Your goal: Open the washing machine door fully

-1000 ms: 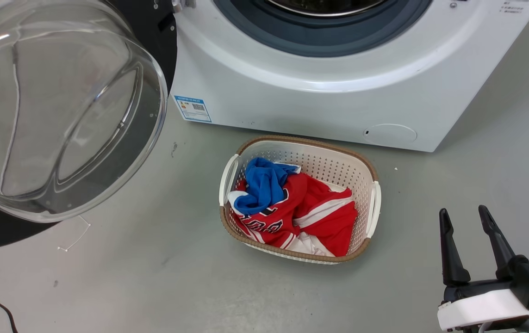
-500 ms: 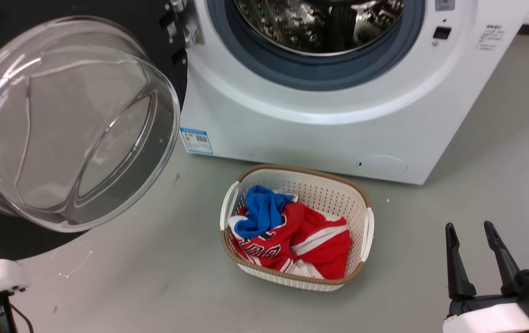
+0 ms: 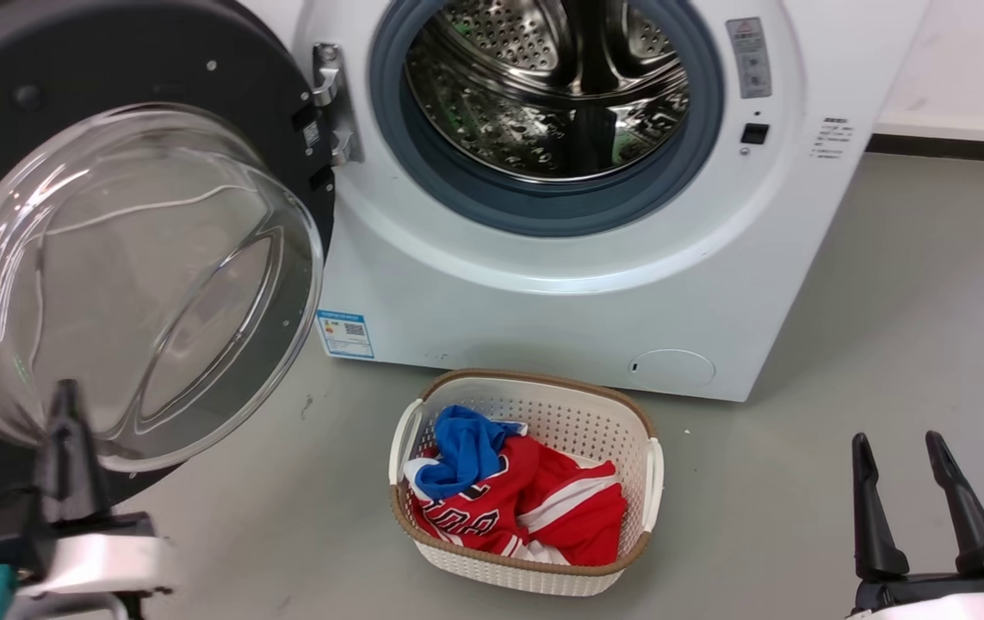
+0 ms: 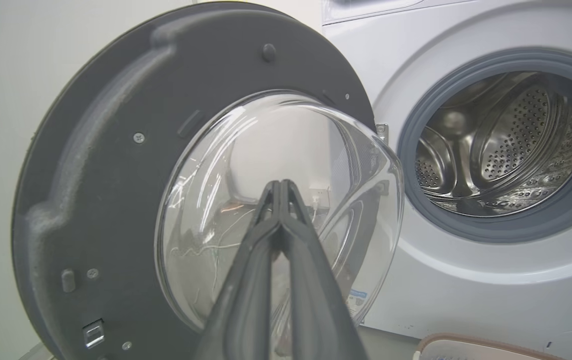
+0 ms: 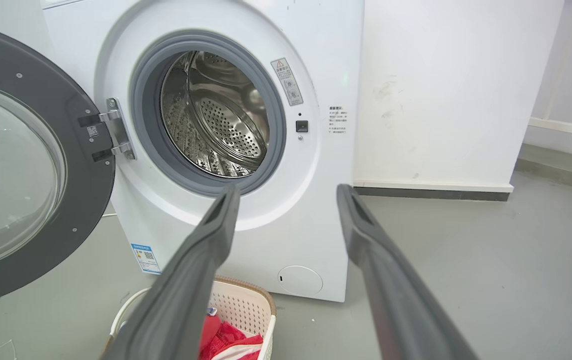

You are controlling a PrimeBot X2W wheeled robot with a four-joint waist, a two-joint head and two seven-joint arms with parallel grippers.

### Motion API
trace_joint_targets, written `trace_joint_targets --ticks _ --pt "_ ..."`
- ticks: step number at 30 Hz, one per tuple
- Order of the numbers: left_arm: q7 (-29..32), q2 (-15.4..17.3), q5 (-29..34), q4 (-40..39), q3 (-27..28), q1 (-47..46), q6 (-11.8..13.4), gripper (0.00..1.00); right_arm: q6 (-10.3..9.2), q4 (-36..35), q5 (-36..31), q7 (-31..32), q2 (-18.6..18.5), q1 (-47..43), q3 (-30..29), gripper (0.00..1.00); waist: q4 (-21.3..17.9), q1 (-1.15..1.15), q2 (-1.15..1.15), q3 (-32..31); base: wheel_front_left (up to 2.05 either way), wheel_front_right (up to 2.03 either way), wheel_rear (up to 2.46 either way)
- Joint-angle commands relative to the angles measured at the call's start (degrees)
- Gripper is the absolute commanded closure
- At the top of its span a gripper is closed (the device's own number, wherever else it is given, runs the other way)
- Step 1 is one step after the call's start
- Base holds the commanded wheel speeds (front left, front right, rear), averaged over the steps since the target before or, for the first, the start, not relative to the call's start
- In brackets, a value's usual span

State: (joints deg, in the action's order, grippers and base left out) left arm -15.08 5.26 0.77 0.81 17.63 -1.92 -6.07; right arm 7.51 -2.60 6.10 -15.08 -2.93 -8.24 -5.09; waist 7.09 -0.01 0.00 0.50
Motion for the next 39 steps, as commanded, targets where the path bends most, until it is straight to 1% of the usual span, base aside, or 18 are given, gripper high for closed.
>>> trace_joint_targets --ticks 1,8,12,17,18,21,39 --pt "-0.1 -0.4 0.0 -0.6 -1.2 0.9 -0.2 1.0 -0.02 -0.6 0.2 -0.1 0.1 -0.2 0.1 0.0 -0.8 0.01 0.0 -0.5 0.0 0.0 0.0" --pt "-0.1 -1.5 0.3 -1.3 -8.6 3.6 -0.4 1.0 -0.02 -1.8 -0.5 -0.1 0.1 -0.8 1.1 0.0 -3.2 0.01 0.0 -1.2 0.0 0.0 0.0" --pt "-0.1 -1.9 -0.4 -0.2 -12.9 4.5 -0.4 1.0 -0.02 -1.9 -0.5 -0.1 0.1 -1.3 1.1 0.0 -4.4 0.01 0.0 -1.5 0.0 0.0 0.0" --pt "-0.1 -2.2 -1.7 1.9 -16.7 5.3 -0.1 1.0 -0.02 -1.5 -0.4 -0.1 0.1 -2.1 1.6 0.0 -5.9 0.01 0.0 -1.8 0.0 0.0 0.0" --pt "-0.1 -2.3 -2.5 2.7 -18.8 6.5 1.6 0.0 -0.02 -1.3 0.0 -0.1 0.1 -2.6 1.6 0.0 -7.1 0.01 0.0 -2.0 0.0 0.0 0.0" --pt "-0.1 -2.4 -2.5 2.7 -19.6 6.8 2.5 0.0 -0.02 -1.5 0.2 -0.1 0.1 -3.2 1.7 0.0 -7.5 0.01 0.0 -2.0 0.0 0.0 0.0" --pt "-0.1 -2.4 -2.8 3.6 -20.5 7.5 4.5 0.0 -0.02 -1.2 0.9 -0.1 0.1 -3.4 1.6 0.0 -7.2 0.01 0.0 -2.5 0.0 0.0 0.0"
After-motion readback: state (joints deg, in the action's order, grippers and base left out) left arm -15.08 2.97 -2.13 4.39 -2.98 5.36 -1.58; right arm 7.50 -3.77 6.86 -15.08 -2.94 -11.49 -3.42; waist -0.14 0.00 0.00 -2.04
